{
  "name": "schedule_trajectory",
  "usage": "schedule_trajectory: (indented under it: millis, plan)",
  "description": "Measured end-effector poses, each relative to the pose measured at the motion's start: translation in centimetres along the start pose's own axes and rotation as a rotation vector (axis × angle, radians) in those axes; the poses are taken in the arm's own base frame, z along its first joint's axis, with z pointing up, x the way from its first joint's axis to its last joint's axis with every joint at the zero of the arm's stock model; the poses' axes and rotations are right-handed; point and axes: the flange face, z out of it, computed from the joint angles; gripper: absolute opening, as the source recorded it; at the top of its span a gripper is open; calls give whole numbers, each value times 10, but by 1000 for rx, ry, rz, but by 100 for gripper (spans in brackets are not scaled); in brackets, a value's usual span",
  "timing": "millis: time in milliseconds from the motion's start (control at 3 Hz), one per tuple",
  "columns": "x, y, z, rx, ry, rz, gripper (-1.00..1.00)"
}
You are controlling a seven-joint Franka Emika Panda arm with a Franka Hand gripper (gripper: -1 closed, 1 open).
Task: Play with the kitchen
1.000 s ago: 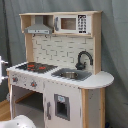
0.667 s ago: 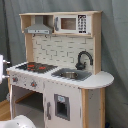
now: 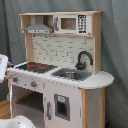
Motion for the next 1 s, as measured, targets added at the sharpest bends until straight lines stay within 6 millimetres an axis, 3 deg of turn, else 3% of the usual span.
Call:
schedule_trajectory:
  millis: [1000]
  plan:
    - [3,-33,58,356,53,-136,100]
